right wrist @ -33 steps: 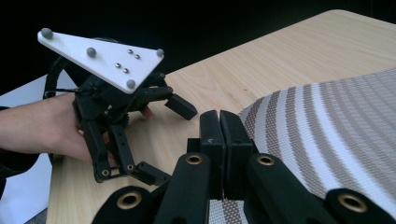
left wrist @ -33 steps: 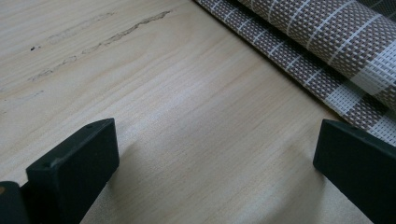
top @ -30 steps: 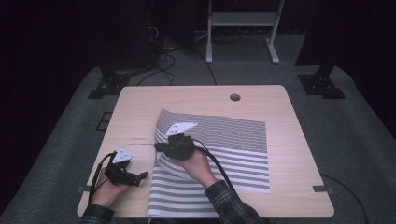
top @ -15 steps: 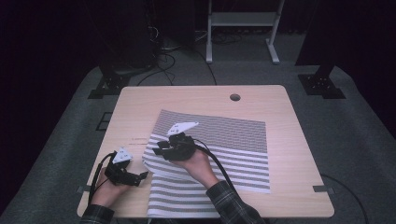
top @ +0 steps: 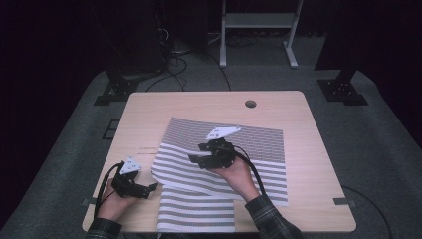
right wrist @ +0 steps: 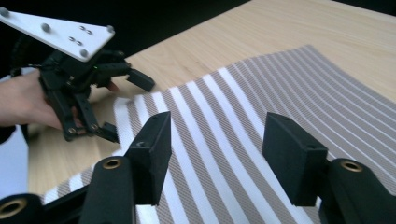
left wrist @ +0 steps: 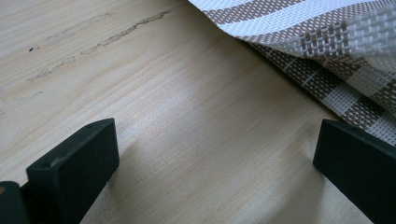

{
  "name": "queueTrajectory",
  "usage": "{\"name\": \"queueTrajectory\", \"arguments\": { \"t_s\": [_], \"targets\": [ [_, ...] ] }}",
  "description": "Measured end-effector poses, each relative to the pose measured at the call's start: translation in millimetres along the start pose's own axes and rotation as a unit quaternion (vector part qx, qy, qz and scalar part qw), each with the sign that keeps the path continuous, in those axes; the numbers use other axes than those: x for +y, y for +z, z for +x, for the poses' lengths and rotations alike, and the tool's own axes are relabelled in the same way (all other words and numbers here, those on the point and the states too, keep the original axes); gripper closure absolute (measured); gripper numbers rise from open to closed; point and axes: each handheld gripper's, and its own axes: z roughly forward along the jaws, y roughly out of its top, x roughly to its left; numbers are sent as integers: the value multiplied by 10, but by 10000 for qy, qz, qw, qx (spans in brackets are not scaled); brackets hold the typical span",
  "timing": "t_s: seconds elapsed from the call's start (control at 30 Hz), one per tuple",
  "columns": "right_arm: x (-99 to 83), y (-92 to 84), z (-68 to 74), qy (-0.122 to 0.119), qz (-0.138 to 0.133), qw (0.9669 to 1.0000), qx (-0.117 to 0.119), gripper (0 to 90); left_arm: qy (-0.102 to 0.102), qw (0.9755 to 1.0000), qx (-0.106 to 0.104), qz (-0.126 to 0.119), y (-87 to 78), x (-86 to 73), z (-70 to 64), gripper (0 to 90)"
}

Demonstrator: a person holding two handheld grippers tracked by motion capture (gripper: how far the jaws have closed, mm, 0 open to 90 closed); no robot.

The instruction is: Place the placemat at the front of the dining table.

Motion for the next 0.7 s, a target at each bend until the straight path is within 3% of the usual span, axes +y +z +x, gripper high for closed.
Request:
{"name": "queueTrajectory", "arguments": {
  "t_s": [0.23, 0.4, 0.57, 0.7],
  "targets": [
    [-163, -313, -144, -56, 50, 9993, -372, 400, 15, 10000, -13, -8, -9, -8, 0, 0],
    [-352, -543, -293, 72, 110, 9979, -627, 397, 62, 10000, 59, 34, -24, 0, -10, 0],
    [-602, -806, -426, 172, 200, 9956, -901, 384, -19, 9999, -38, 106, -52, 10, -20, 30],
    [-805, -1024, -518, 345, 153, 9932, -1098, 377, -31, 9999, -162, 9, -104, 17, -48, 35]
  ]
}}
